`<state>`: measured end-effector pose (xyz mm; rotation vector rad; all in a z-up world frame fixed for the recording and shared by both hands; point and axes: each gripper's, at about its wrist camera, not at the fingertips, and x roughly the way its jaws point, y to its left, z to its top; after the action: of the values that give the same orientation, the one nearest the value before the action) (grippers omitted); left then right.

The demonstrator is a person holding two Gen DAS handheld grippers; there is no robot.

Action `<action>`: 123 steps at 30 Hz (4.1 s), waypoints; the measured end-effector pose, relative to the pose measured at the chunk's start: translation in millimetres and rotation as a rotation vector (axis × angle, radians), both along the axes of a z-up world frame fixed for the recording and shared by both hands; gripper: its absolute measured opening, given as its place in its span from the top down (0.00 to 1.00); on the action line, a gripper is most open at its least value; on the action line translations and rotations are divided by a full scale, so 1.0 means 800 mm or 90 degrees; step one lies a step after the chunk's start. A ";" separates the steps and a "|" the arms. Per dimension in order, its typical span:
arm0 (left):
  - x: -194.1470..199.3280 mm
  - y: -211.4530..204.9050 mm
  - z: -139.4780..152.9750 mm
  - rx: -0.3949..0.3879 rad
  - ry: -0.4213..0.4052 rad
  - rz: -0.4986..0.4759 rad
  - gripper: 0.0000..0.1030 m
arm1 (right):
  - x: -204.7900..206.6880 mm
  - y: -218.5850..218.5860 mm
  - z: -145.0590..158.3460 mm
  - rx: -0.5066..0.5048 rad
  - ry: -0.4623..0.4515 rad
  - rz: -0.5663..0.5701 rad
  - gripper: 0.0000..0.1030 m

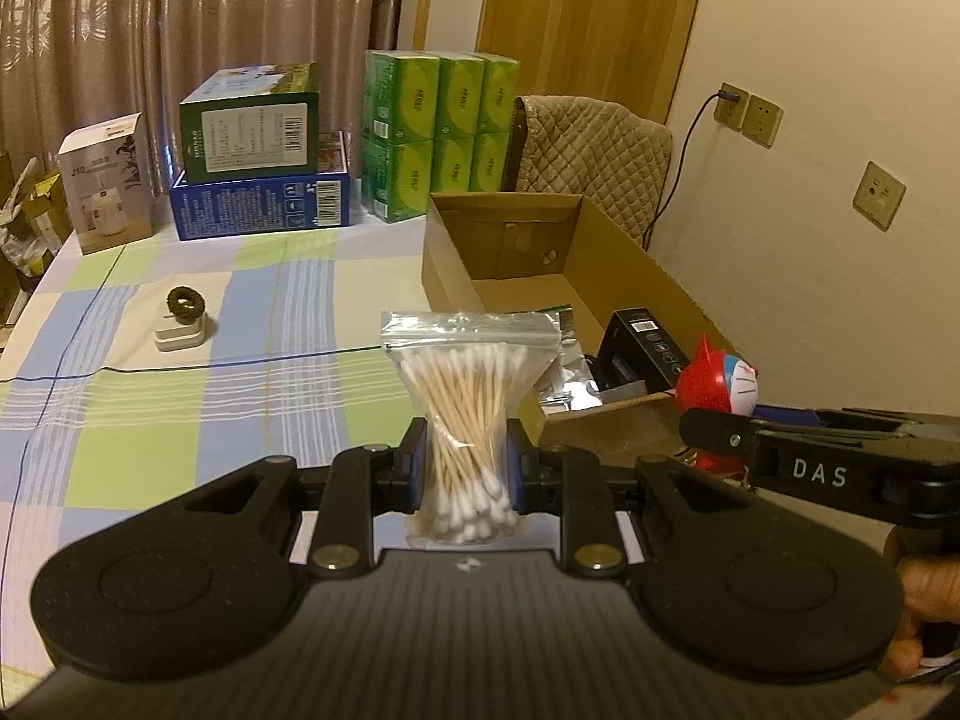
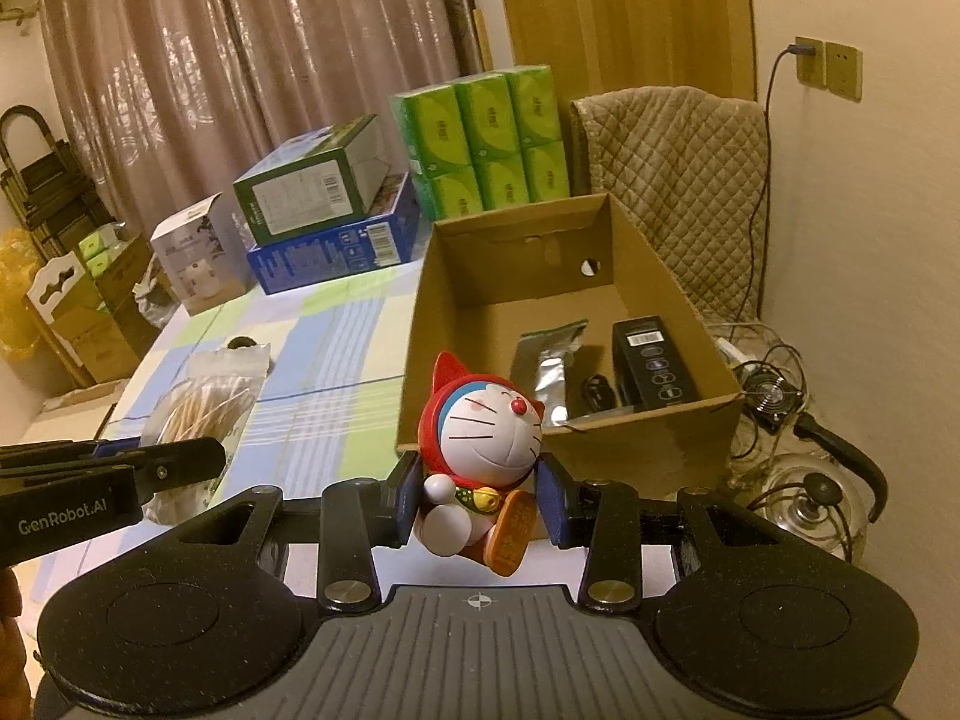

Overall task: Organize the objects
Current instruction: 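Lift the figurine and swab bag and carry both toward the cardboard box, then lower the figurine into the box and open the right gripper while the left releases the bag, then withdraw both grippers from the box back over the table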

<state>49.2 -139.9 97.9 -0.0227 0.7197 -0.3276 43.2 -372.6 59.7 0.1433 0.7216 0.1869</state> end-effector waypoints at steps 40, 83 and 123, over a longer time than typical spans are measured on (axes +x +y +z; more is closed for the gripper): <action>0.127 -0.126 -0.014 -0.016 0.030 -0.075 0.79 | 0.118 -0.083 0.021 -0.011 -0.007 -0.025 0.64; 0.149 -0.059 -0.028 -0.022 0.041 0.002 0.40 | 0.164 -0.070 0.011 0.068 0.004 -0.024 0.35; 0.063 0.216 0.016 0.014 -0.042 0.229 0.01 | 0.101 0.152 0.042 0.051 -0.013 0.151 0.26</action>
<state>99.5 32.9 110.5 -0.1179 0.6400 0.0236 123.7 -251.4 93.2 0.1322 0.7101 0.4442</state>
